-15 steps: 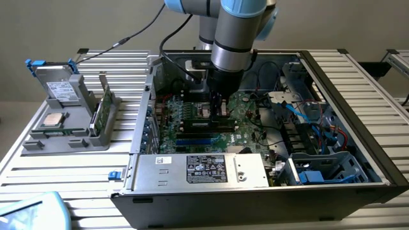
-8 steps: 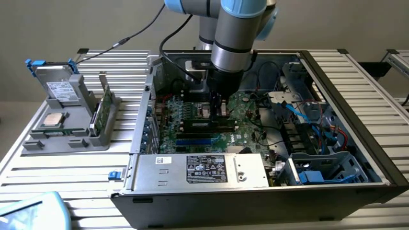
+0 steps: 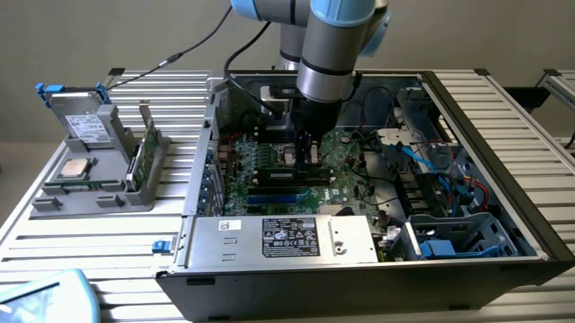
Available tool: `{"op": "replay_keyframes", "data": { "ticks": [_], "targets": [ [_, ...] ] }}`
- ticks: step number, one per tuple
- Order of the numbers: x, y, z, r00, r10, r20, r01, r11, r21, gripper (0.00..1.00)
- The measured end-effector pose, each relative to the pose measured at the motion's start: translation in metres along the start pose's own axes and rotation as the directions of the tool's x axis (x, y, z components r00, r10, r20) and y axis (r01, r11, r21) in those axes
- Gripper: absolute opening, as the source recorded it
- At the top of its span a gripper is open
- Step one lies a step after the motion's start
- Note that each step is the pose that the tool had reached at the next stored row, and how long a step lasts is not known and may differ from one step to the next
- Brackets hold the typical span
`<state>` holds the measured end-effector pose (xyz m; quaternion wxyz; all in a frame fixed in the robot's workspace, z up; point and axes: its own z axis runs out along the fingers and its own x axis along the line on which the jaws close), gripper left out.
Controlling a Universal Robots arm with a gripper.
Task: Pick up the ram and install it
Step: 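Insert the ram into the slot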
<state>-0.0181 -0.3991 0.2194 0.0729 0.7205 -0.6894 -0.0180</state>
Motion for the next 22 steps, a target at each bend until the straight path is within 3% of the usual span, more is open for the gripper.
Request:
{"op": "replay_keyframes", "data": {
  "ticks": [22],
  "targets": [
    [-0.0002,-0.0004,0.0031,1.0000,0.008,0.0003,-0.008,1.0000,-0.0006,0.14]
  ]
}}
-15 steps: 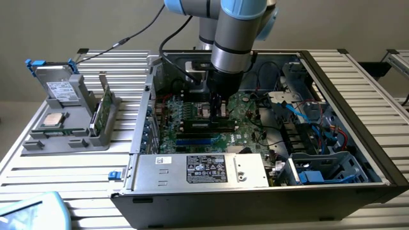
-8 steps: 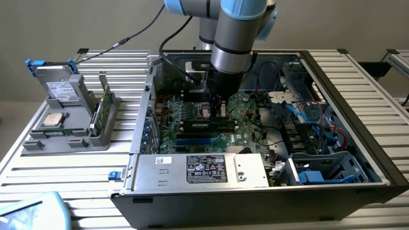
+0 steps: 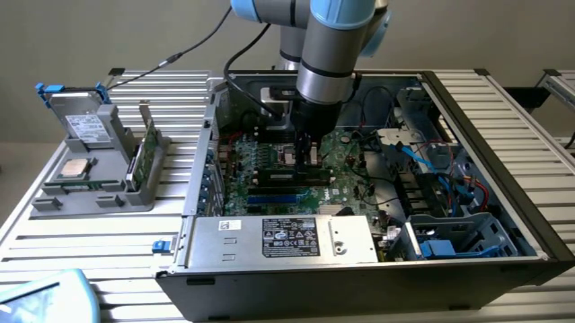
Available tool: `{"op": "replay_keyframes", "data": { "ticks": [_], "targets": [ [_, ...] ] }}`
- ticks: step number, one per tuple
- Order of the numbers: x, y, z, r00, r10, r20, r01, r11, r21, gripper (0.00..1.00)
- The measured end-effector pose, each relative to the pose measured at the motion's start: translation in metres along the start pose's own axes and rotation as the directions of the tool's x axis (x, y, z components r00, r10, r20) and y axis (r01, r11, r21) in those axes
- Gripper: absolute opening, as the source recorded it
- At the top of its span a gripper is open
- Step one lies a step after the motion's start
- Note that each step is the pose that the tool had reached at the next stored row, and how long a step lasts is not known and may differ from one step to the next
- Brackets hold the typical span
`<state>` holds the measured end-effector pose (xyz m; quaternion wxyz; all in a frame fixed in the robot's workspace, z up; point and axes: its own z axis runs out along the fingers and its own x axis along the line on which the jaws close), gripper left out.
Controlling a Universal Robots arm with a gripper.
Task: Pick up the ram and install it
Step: 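Insert the ram into the slot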
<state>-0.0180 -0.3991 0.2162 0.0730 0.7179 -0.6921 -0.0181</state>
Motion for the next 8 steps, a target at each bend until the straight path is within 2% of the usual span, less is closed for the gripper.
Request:
{"op": "replay_keyframes", "data": {
  "ticks": [8],
  "targets": [
    [-0.0001,0.0001,0.0016,1.0000,0.000,-0.0013,0.000,1.0000,-0.0001,0.14]
  ]
}}
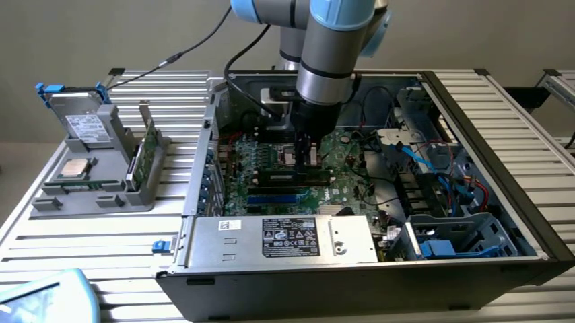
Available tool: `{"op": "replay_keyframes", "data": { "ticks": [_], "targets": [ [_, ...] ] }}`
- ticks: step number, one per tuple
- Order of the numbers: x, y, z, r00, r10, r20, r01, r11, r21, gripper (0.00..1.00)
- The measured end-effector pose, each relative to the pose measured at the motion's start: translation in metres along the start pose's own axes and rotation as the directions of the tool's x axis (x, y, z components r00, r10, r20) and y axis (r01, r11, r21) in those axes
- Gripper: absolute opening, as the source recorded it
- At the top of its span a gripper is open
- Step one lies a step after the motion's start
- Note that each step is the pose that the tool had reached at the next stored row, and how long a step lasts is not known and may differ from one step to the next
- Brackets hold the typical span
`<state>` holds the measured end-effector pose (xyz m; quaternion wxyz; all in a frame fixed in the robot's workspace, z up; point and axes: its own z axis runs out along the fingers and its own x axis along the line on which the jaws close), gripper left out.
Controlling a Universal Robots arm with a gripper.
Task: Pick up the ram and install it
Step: 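Insert the ram into the slot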
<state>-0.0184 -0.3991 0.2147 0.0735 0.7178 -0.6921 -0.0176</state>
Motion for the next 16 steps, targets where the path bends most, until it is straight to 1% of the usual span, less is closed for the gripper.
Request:
{"op": "replay_keyframes", "data": {
  "ticks": [12,14,16],
  "targets": [
    [-0.0001,0.0002,0.0014,1.0000,0.000,-0.0007,0.000,1.0000,0.0000,0.14],
    [-0.0001,0.0002,0.0014,1.0000,0.000,-0.0007,0.000,1.0000,0.0000,0.16],
    [-0.0001,0.0002,0.0014,1.0000,0.000,-0.0007,0.000,1.0000,0.0000,0.28]
  ]
}}
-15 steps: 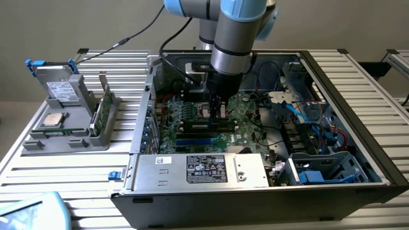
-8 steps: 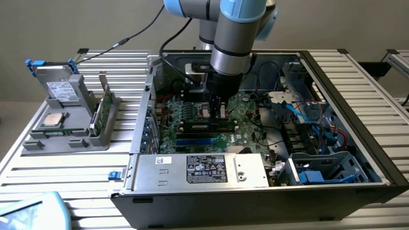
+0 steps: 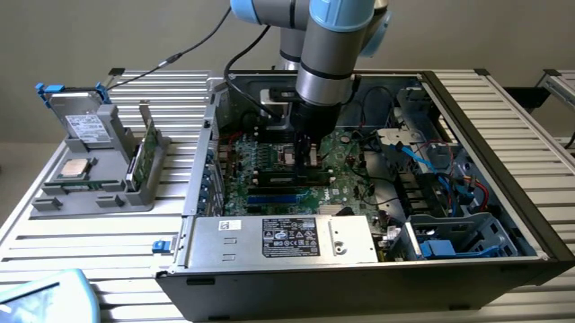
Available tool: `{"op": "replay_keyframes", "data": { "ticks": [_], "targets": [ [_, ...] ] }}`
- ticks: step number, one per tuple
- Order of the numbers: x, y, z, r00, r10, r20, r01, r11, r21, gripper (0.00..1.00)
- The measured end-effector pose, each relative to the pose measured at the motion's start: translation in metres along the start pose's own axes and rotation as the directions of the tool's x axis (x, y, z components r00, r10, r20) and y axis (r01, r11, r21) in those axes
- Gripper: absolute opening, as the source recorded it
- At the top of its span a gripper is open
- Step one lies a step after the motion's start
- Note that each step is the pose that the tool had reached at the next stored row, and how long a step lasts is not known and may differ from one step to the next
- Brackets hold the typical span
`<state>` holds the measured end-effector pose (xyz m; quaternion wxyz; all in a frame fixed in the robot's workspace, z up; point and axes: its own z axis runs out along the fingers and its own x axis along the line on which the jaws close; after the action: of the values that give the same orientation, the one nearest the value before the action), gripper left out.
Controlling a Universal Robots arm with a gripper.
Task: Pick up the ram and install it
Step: 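Insert the ram into the slot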
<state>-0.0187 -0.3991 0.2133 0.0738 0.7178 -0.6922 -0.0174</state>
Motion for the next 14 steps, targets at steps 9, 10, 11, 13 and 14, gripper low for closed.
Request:
{"op": "replay_keyframes", "data": {
  "ticks": [9,10,11,13,14],
  "targets": [
    [0.001,0.0016,-0.0112,1.0000,0.000,0.0002,0.000,1.0000,0.0000,0.52],
    [0.001,0.0018,-0.0131,1.0000,0.000,0.0000,0.000,1.0000,0.0000,0.52],
    [0.001,0.0021,-0.0151,1.0000,0.000,0.0000,0.000,1.0000,0.0000,0.52],
    [0.002,0.0028,-0.0201,1.0000,0.000,0.0001,0.000,1.0000,0.0000,0.52],
    [0.002,0.0032,-0.0230,1.0000,0.000,0.0000,0.000,1.0000,-0.0001,0.52]
  ]
}}
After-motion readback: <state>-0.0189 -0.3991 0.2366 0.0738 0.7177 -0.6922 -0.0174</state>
